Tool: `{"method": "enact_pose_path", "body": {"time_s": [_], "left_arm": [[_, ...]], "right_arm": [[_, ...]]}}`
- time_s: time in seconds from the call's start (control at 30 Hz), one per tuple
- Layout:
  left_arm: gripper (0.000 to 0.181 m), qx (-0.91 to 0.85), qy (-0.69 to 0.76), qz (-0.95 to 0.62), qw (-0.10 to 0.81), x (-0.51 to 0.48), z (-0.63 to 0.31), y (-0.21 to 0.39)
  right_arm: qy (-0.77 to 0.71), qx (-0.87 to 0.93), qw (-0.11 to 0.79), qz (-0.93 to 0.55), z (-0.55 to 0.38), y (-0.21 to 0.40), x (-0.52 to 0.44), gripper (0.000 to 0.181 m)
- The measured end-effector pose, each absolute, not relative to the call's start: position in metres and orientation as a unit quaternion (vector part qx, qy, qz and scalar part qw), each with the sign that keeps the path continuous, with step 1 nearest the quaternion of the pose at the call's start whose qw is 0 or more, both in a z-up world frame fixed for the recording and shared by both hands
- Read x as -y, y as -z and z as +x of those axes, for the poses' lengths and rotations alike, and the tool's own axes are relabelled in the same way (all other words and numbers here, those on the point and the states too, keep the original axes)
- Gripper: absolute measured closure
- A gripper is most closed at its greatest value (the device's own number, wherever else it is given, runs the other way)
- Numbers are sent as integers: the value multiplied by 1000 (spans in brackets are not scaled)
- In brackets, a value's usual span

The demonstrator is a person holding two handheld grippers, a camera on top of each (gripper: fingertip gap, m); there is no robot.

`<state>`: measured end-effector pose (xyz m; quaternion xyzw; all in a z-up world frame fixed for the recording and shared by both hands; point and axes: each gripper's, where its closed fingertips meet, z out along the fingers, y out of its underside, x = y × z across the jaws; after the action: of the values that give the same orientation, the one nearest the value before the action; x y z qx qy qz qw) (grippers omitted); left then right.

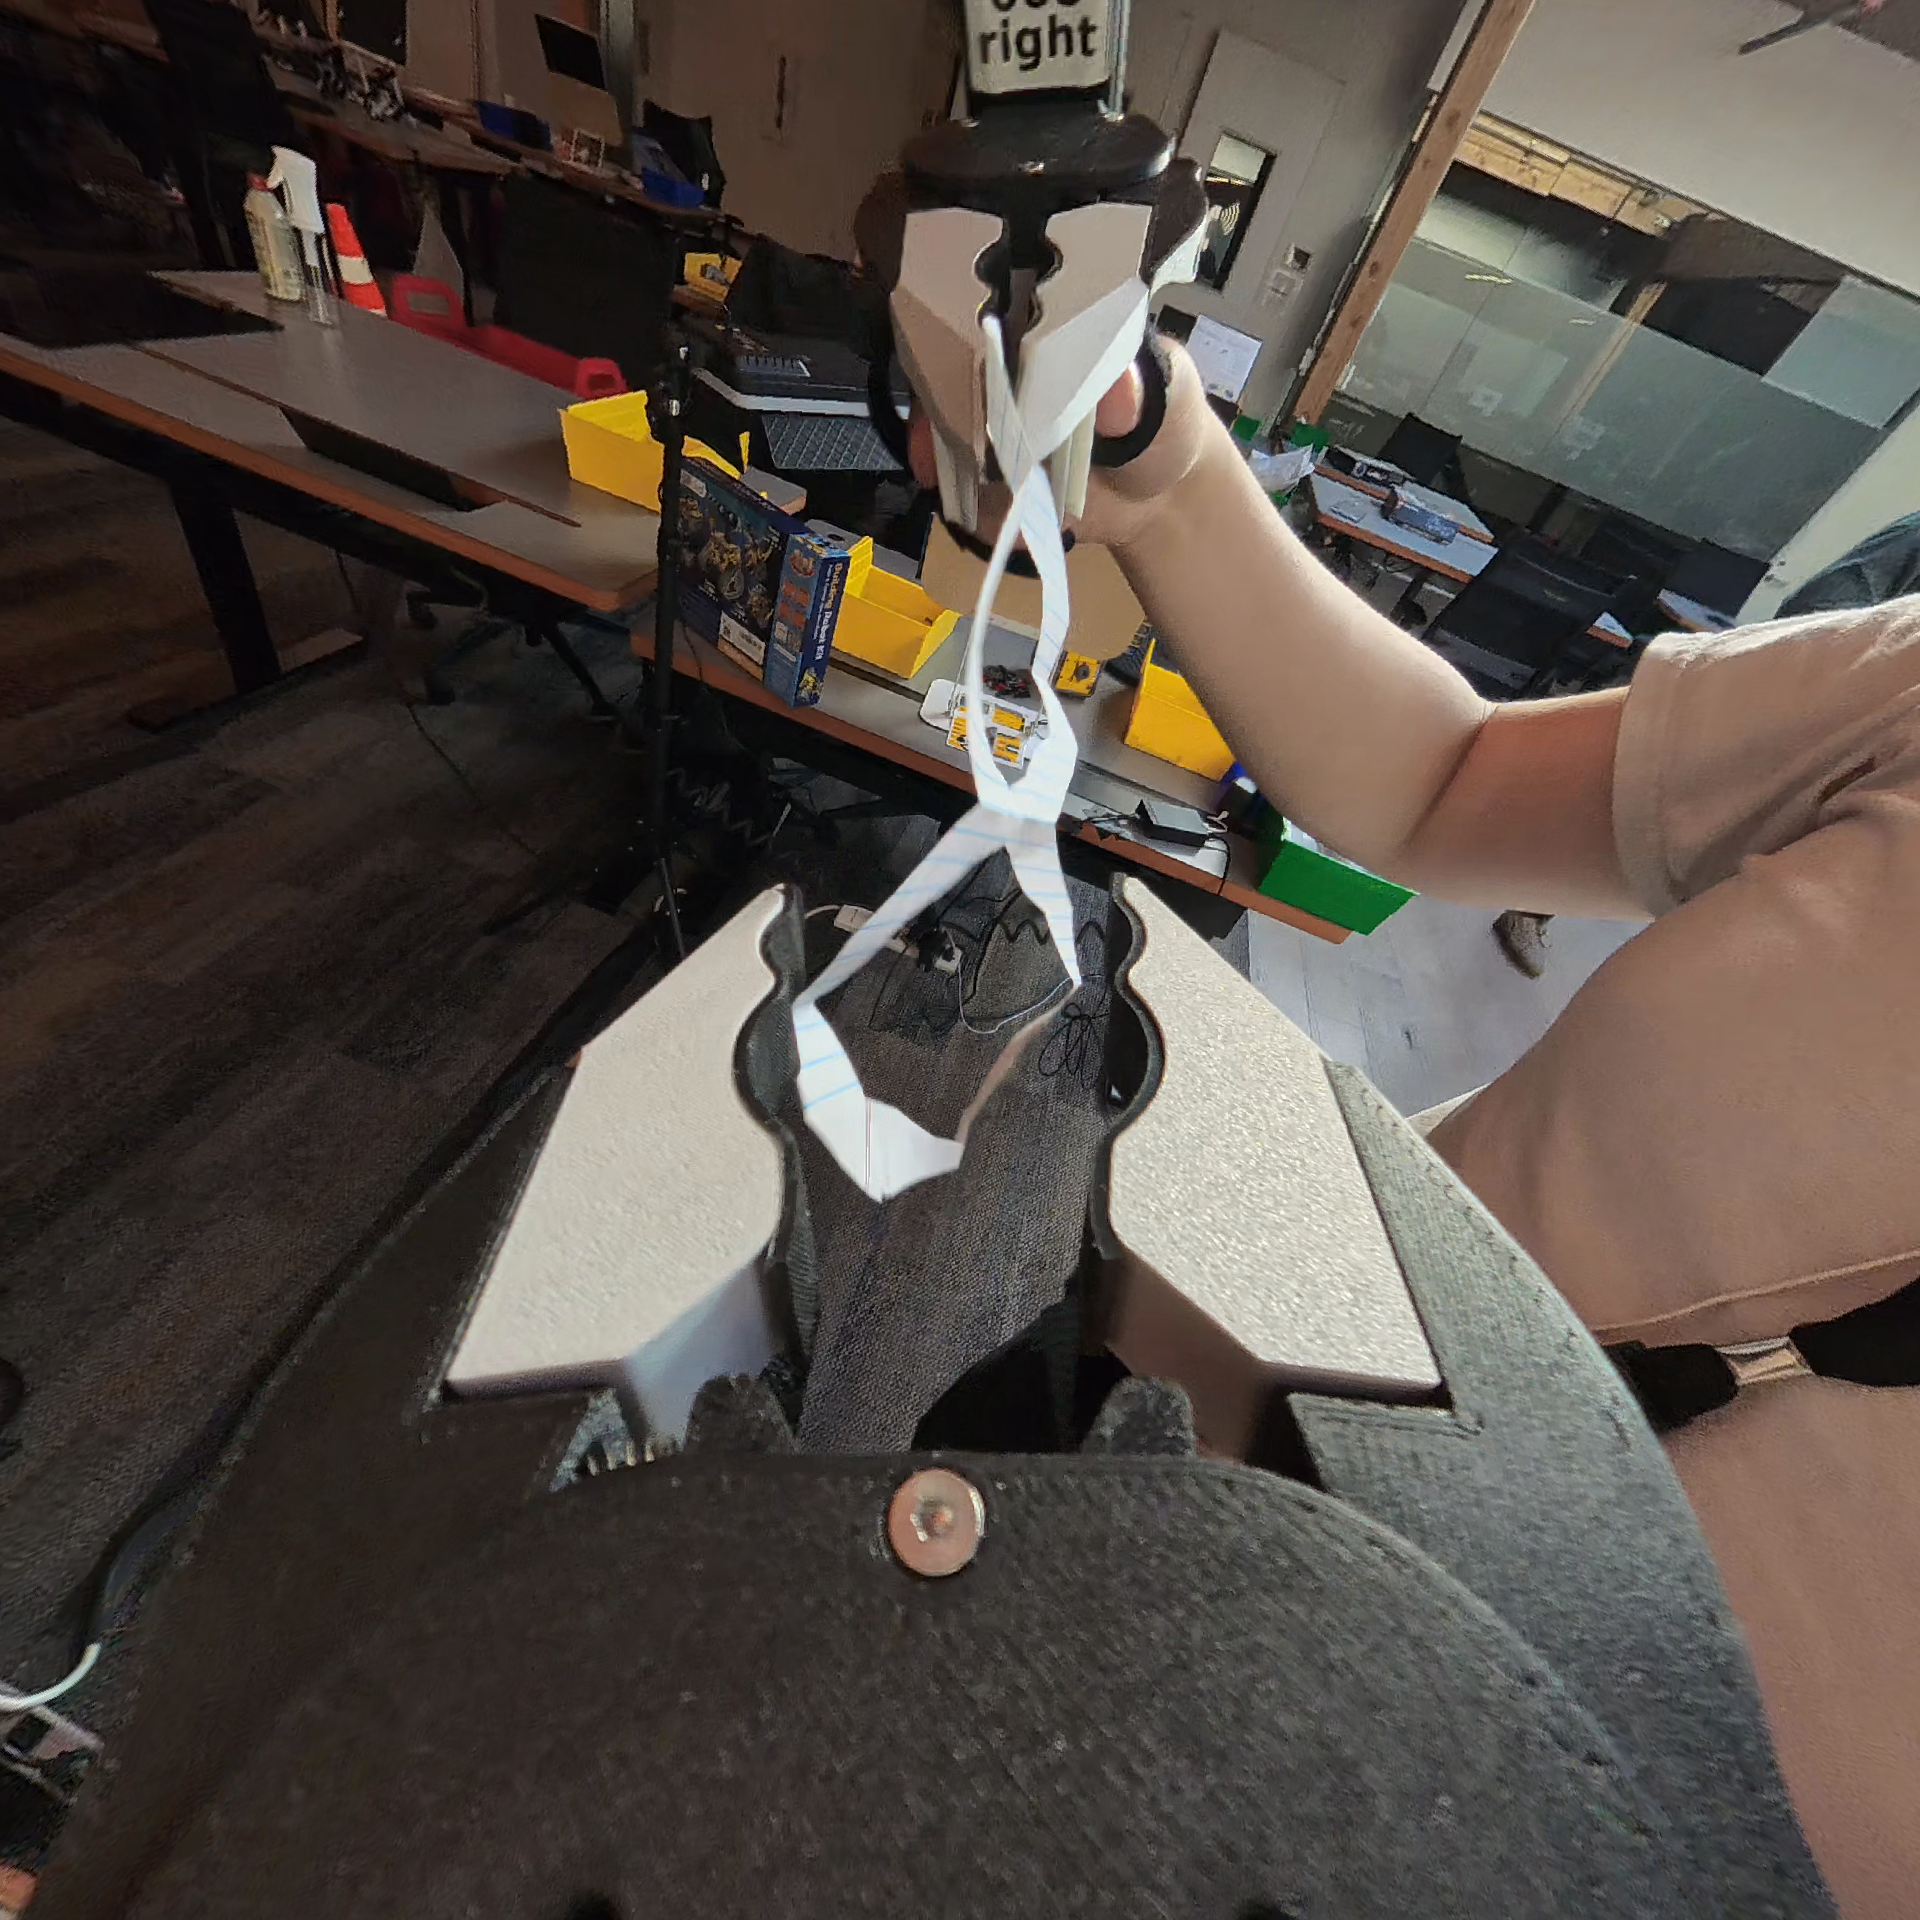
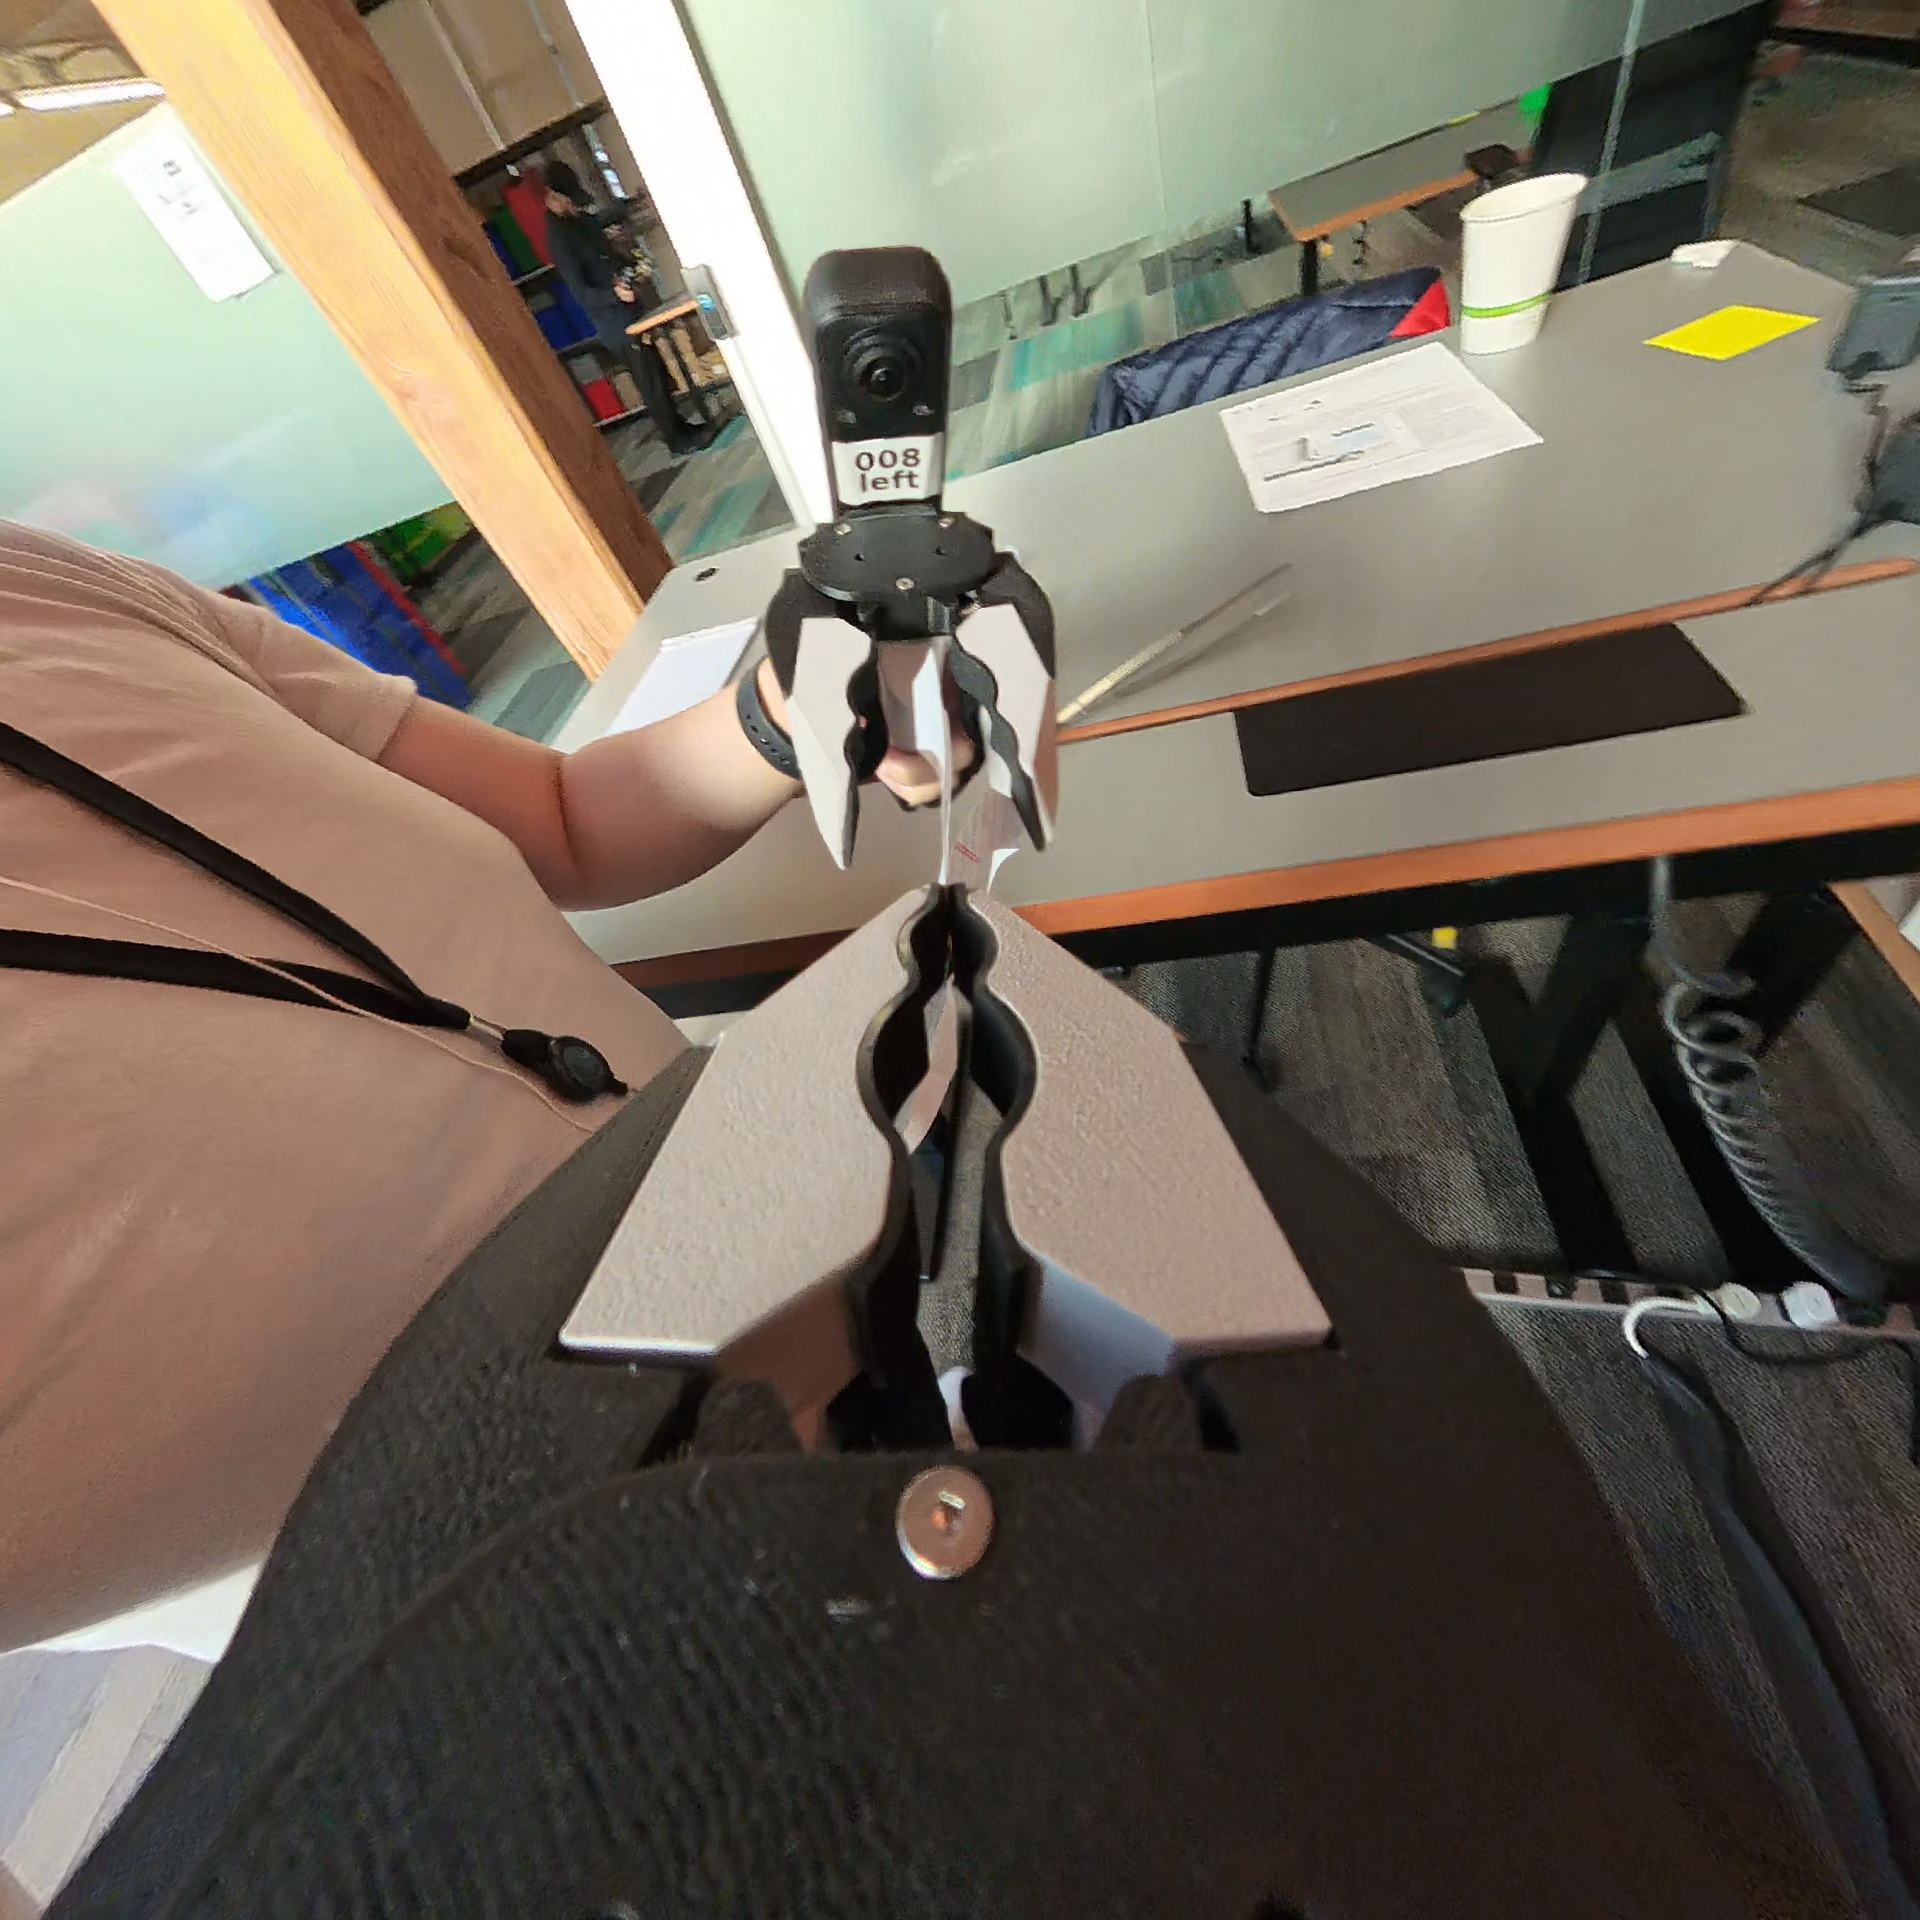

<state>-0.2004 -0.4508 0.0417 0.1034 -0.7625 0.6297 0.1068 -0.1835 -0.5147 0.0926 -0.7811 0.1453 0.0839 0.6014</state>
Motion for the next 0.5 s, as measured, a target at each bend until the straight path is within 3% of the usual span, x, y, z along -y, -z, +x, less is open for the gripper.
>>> {"method": "enact_pose_path", "body": {"time_s": [0.3, 0.5], "left_arm": [[129, 741, -659, 112, 70, 469, -199, -24], [128, 716, -688, 118, 31, 503, -168, -31]], "right_arm": [[34, -312, 523, -792, -178, -82, 689, 181], [107, -376, 410, -824, -179, -107, 830, 181]]}}
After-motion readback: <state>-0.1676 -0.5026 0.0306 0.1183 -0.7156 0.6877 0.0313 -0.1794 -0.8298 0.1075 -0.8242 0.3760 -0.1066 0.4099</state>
